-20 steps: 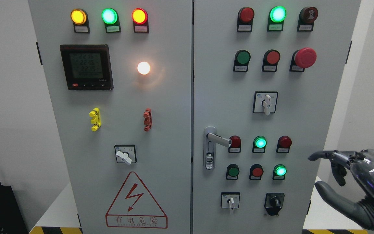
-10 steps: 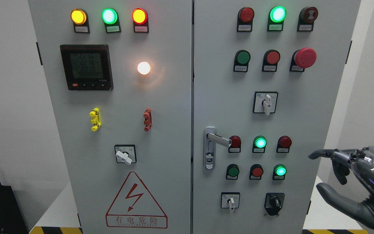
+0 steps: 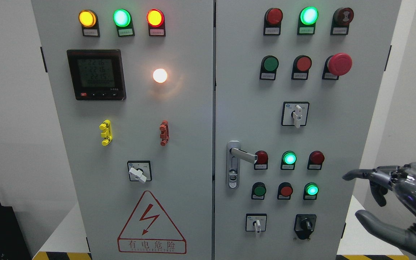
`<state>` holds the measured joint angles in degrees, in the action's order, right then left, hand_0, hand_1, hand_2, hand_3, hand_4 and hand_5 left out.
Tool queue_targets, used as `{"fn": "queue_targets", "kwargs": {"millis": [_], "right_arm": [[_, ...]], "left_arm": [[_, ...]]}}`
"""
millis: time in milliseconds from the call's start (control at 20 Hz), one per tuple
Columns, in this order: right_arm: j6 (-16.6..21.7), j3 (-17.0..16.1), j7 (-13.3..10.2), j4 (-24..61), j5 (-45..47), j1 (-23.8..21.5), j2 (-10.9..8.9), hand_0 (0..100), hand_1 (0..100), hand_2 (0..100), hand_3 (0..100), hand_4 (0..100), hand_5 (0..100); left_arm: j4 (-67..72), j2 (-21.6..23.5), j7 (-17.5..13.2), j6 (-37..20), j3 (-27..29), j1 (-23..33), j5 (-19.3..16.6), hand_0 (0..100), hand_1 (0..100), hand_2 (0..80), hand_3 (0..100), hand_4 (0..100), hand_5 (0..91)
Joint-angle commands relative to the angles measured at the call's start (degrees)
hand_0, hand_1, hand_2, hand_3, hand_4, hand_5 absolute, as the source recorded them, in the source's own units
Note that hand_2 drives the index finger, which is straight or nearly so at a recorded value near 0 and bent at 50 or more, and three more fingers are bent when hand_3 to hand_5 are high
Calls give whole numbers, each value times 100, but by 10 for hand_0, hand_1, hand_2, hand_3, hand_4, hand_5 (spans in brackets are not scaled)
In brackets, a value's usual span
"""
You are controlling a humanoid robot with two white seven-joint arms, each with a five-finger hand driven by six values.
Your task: Release door handle
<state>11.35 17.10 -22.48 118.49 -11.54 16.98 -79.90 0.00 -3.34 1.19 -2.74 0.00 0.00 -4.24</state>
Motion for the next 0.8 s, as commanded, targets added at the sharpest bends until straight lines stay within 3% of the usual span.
{"fn": "queue_targets", "kwargs": {"millis": [0,200,501,751], "right_arm": [[254,3,-29,-37,12,-37,-948,452,116,230,799,796,906],[167,-5,59,-19,397,-37,-984,447,117,222,791,791,905],[-334,-67,94,25,969,-28,-984,447,112,230,804,809,924],[-440,-84,436,16,970,-19,-861,450,92,232,809,822,943]], "left_arm": [[53,0,-5,1,9,-18,3,120,389,0,0,0,0],[62,0,-5,1,9,-18,3,120,389,0,0,0,0],[53,0,-5,1,9,-18,-6,120,389,0,0,0,0],[53,0,-5,1,9,-18,-6,120,389,0,0,0,0]]}}
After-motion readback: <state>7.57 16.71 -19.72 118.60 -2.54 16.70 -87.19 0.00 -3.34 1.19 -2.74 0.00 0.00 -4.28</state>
